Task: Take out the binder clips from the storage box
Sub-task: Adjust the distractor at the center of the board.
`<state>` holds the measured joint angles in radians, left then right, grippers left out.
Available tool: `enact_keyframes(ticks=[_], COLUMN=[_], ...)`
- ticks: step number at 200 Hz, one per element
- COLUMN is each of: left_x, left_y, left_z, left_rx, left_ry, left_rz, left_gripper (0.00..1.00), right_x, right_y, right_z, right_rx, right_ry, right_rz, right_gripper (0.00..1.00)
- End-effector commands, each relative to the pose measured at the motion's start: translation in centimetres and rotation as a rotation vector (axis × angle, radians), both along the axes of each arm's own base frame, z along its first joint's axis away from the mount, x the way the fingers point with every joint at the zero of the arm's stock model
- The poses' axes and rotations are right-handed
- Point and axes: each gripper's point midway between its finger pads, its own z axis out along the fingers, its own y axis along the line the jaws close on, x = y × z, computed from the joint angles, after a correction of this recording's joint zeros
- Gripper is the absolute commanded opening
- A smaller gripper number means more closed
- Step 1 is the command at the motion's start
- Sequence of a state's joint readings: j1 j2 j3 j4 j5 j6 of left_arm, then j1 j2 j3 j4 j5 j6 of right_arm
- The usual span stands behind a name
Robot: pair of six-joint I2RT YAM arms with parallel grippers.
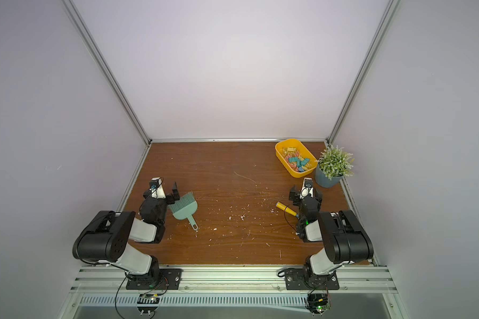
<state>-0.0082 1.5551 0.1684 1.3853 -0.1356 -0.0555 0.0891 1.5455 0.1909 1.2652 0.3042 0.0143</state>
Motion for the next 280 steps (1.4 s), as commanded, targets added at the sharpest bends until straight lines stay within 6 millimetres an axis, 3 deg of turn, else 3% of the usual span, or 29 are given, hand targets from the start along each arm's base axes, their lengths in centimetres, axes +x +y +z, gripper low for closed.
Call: enact_keyframes(ticks=[1, 68, 98, 114, 133, 143, 166, 183, 202, 222, 240, 258, 280], left_x=[0.2, -0.1, -2.7, -4.5, -5.4, -5.8, -6.1, -6.1, -6.1, -6.1, -4.2, -2.2, -1.7], left_y=[0.3, 0.2, 0.9, 2.0, 1.9, 2.2, 2.6, 3.2, 3.3, 1.7, -1.5, -5.1, -9.5], left_z=[0.2, 0.4, 2.1, 3.0, 3.9, 4.2, 5.4, 6.2, 6.7, 7.0, 7.4, 6.3, 4.1], left_rx=[0.0, -0.003, -0.018, -0.046, -0.044, -0.049, -0.064, -0.188, -0.401, -0.545, -0.598, -0.64, -0.652], left_ry=[-0.005, -0.017, -0.122, -0.18, -0.215, -0.219, -0.232, -0.246, -0.272, -0.283, -0.181, 0.004, 0.165], left_rz=[0.006, 0.004, 0.047, 0.109, 0.104, 0.123, 0.147, 0.183, 0.19, 0.093, -0.074, -0.221, -0.316], left_gripper=[0.99, 0.99, 0.99, 0.99, 0.99, 0.99, 0.99, 0.99, 0.99, 1.0, 1.0, 1.0, 1.0], right_x=[0.7, 0.6, 0.3, -0.3, -0.8, -0.7, -1.2, -1.9, -2.6, -4.1, -6.4, -8.1, -9.5], right_y=[0.2, 0.6, 2.6, 2.6, 2.6, 2.8, 3.7, 4.3, 7.2, 11.6, 15.4, 17.6, 19.5], right_z=[2.2, 2.4, 2.8, 3.6, 5.2, 4.4, 4.6, 4.9, 5.2, 4.8, 3.9, 2.0, 0.0], right_rx=[0.011, 0.009, -0.031, -0.032, -0.005, 0.026, 0.089, 0.214, 0.358, 0.52, 0.61, 0.61, 0.579], right_ry=[-0.072, -0.082, -0.093, -0.117, -0.14, -0.05, 0.065, 0.117, 0.207, 0.317, 0.43, 0.546, 0.628], right_rz=[0.012, 0.039, 0.15, 0.15, 0.155, 0.16, 0.199, 0.202, 0.323, 0.533, 0.694, 0.704, 0.71], right_gripper=[1.0, 1.0, 1.0, 1.0, 0.99, 0.99, 1.0, 1.0, 0.99, 0.99, 0.99, 0.99, 0.99])
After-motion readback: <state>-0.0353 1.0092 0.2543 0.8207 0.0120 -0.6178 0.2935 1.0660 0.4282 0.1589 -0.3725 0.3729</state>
